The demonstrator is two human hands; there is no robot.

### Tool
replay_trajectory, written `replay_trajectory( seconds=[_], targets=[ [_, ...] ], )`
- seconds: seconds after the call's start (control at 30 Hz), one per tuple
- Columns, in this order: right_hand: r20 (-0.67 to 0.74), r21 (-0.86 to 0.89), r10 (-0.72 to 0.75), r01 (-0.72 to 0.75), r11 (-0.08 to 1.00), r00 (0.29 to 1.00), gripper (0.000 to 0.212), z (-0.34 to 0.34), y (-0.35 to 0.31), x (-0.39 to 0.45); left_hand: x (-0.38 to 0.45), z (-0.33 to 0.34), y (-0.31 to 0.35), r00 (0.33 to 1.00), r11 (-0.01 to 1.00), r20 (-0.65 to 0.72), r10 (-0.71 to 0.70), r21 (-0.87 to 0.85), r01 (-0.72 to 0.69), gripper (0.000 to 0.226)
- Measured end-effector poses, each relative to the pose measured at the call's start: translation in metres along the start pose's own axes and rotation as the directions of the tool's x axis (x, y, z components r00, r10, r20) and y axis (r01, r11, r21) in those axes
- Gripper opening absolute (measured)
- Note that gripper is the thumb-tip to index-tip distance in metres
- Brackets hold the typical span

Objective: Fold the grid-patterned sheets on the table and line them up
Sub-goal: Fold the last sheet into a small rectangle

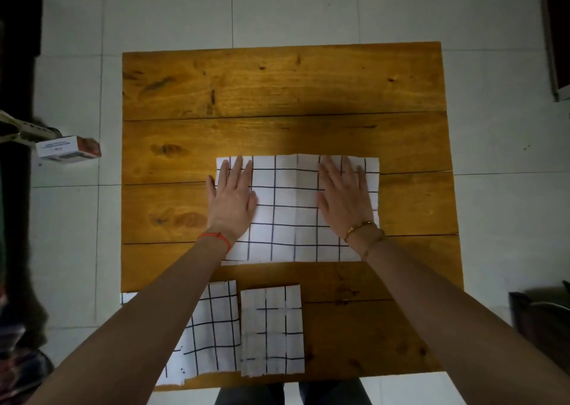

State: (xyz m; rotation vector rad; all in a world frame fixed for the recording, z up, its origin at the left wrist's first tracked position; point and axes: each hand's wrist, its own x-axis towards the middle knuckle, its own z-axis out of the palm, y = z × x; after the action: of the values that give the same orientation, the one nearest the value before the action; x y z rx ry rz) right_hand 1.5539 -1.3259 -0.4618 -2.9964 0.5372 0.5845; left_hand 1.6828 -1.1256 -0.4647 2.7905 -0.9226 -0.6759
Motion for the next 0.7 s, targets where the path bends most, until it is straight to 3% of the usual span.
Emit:
replay_trajectory(
  seconds=[0.17, 0.3, 0.57, 0.7],
  targets=[
    [-0.007, -0.058, 0.158, -0.158, 0.986, 0.987, 0.061, 0.003, 0.035, 0.001, -0.002, 0.007, -0.002, 1.000, 1.000, 0.004, 0.013, 0.025, -0.013, 0.061],
    [-0.043, -0.021, 0.173, -0.174, 0.985, 0.984, 0.059, -0.003, 0.036, 0.004, -0.004, 0.009, 0.001, 1.000, 1.000, -0.017, 0.006, 0.019, -0.006, 0.060],
    [-0.061, 0.097, -0.231, 0.236, 0.967, 0.971, 0.058, -0.015, -0.044, 0.025, -0.003, 0.008, 0.008, 0.999, 1.000, -0.036, -0.027, 0.008, 0.028, 0.070],
    [-0.043, 0.077, -0.290, 0.293, 0.953, 0.956, 0.058, -0.014, -0.085, 0.038, 0.000, 0.009, 0.005, 0.997, 0.997, -0.005, -0.073, 0.019, 0.073, 0.075]
  ],
)
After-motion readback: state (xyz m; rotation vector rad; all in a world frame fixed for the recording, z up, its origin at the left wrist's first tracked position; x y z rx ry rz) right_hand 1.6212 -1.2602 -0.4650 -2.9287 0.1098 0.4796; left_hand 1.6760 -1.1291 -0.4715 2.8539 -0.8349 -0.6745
